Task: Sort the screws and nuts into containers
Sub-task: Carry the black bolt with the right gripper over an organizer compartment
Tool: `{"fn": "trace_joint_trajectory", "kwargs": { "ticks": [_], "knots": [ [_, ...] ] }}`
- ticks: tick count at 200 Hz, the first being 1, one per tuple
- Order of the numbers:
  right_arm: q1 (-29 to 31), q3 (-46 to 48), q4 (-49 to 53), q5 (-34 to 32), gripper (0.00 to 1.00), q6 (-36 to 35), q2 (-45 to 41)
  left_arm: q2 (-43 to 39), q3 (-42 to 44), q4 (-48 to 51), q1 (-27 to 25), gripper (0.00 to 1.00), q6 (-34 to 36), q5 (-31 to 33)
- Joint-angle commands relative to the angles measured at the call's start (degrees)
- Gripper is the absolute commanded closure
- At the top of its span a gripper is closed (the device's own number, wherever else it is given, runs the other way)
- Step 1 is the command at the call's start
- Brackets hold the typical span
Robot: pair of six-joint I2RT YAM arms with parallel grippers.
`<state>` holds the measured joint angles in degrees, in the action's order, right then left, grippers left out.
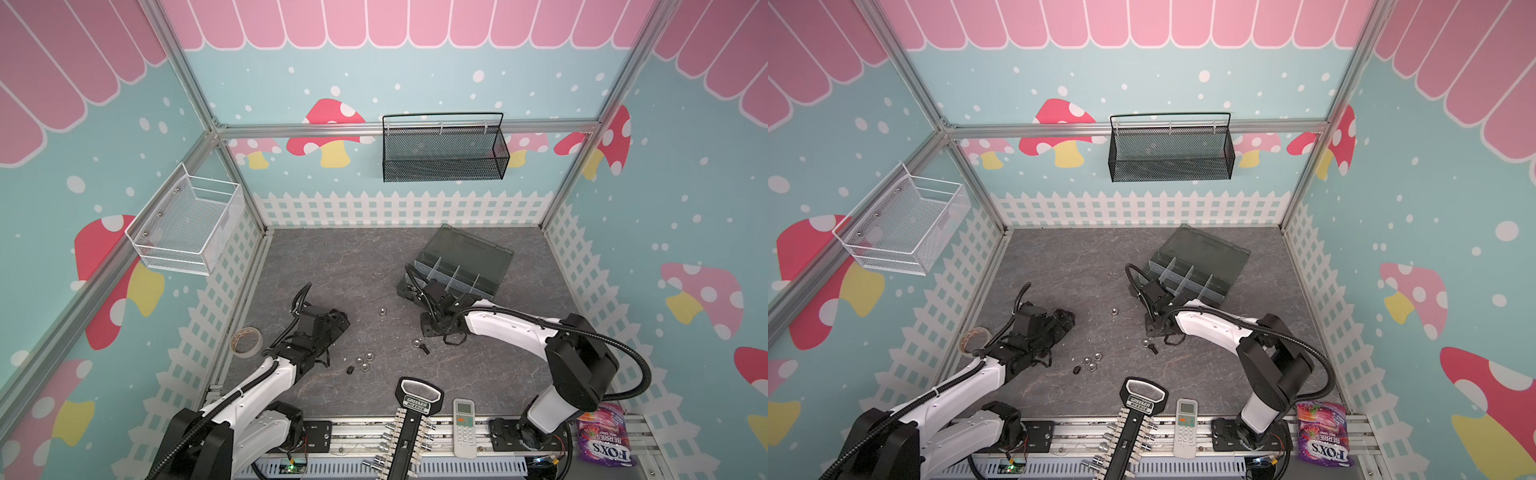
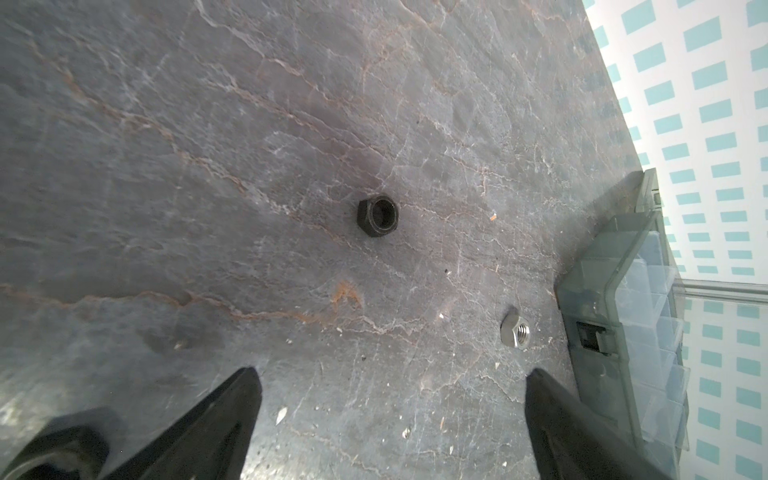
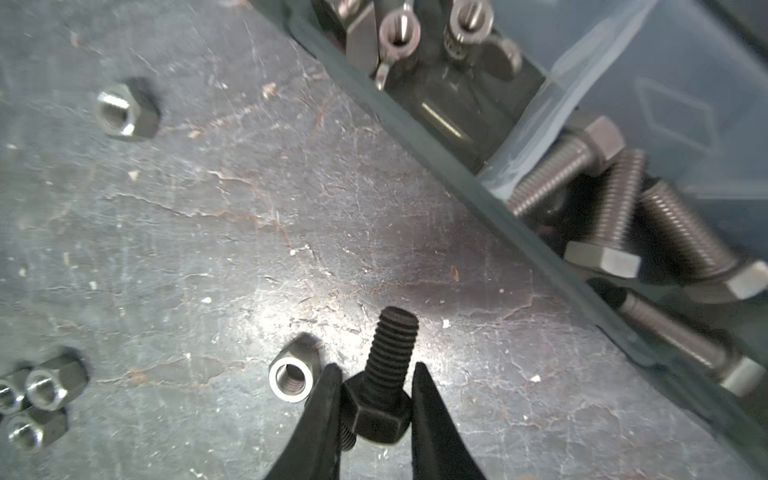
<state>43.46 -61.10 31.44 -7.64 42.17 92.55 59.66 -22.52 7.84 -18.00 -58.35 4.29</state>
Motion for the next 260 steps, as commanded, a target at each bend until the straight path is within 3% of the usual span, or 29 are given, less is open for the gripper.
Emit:
{"fn": "trace_joint_trajectory", "kwargs": {
  "ticks": [1, 68, 99, 181, 260],
  "knots": [
    [-1.7, -1.8, 2.3, -2.2, 0.95, -0.9, -3.1, -0.7, 0.5, 0.3, 0.5, 0.00, -1.0, 1.1],
    [-15.1, 2.8, 2.8, -2.9, 0.94, -4.1, -11.9, -2.3, 1.3, 0.5, 0.5, 0.00, -1.4, 1.2],
    [-19.9, 1.9, 2.2, -3.7, 0.93, -6.8, -11.9, -2.2, 1.3, 0.5, 0.5, 0.00, -1.5, 1.3],
    [-24.2, -1.6, 0.8, -7.1, 0.92, -10.0, -2.1, -2.0, 1.2, 0.6, 0.5, 0.00, -1.5, 1.4],
    [-25.9, -3.4, -1.0, -6.2, 0.75, -11.4, 2.6, -1.8, 0.8, 0.6, 0.6, 0.00, -1.5, 1.5]
  ]
}}
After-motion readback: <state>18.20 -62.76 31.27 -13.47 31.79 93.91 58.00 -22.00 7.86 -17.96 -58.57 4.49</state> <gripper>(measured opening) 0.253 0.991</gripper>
